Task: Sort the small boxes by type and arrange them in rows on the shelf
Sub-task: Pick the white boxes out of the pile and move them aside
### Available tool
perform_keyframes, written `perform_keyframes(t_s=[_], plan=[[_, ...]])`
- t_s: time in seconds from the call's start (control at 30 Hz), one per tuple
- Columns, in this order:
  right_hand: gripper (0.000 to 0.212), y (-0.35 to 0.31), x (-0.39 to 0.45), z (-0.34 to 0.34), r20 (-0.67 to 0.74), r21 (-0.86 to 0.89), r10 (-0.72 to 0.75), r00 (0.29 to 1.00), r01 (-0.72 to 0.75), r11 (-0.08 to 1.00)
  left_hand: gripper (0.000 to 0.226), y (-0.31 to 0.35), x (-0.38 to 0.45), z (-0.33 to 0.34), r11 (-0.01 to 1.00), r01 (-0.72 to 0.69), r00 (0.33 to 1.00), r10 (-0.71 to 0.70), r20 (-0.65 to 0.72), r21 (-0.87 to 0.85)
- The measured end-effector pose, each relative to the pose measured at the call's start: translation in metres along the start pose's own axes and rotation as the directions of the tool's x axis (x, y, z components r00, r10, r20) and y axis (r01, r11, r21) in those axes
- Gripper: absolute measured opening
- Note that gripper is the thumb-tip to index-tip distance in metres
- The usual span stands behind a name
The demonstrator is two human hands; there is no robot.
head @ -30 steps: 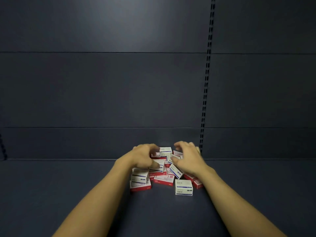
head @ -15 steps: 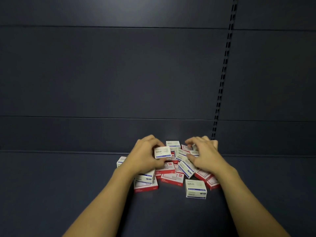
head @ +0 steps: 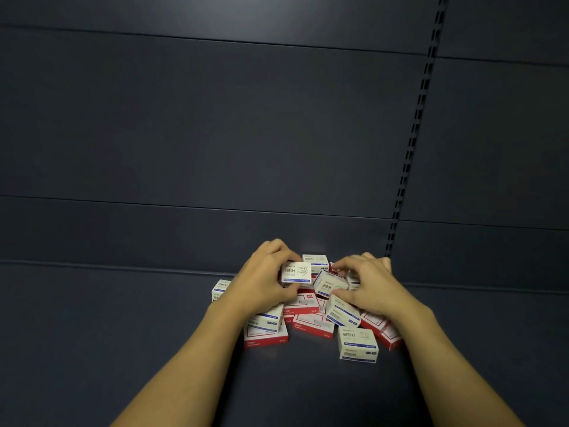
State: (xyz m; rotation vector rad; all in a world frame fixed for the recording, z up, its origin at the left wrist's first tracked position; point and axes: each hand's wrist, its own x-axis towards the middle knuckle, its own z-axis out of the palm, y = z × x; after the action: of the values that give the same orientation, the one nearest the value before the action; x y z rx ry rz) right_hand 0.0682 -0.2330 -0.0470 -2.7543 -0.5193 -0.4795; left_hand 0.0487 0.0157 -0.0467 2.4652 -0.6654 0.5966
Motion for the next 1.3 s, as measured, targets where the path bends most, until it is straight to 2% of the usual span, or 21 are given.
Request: perform_keyframes(t_s=[0.13,0.27,0.5,0.83,1.03,1.13,1.3], plan=[[0.037,-0.002,-0.004,0.002,-0.022,0.130,0.065,0.998,-0.061,0.990,0.044,-0.001,-0.001,-0.001,1.000,-0.001,1.000,0.001,-0.009,0.001],[0.022,-0.003,-0.006,0.004,-0.076,0.107,0.025,0.997,-0.017,0.994,0.043,-0.001,-0.002,-0.003,1.000,0.000,1.000,0.000,-0.018,-0.007],[0.046,-0.004,-0.002,0.010,-0.048,0.031,-0.006,0.999,0.007,0.999,0.043,-0.002,-0.003,-0.003,1.000,0.010,1.000,-0.010,-0.021,-0.020],[0.035,-0.009,0.000,0.007,-0.204,-0.056,-0.074,0.976,0.063,0.996,0.043,-0.005,-0.006,-0.005,0.998,0.046,0.998,-0.048,-0.044,-0.045],[0.042,-0.013,-0.022,-0.019,-0.186,-0.102,-0.055,0.981,0.036,0.994,0.039,0.005,-0.007,-0.003,0.994,0.043,0.993,-0.053,-0.106,-0.097],[0.046,-0.012,-0.040,-0.037,-0.169,-0.137,-0.025,0.985,0.001,0.991,0.041,0.018,0.000,-0.003,0.998,0.000,0.997,-0.005,-0.076,-0.058],[0.045,-0.005,-0.086,-0.064,-0.225,-0.114,0.058,0.973,-0.086,0.990,0.041,0.050,0.015,0.002,0.989,-0.140,0.990,0.139,-0.037,-0.055]])
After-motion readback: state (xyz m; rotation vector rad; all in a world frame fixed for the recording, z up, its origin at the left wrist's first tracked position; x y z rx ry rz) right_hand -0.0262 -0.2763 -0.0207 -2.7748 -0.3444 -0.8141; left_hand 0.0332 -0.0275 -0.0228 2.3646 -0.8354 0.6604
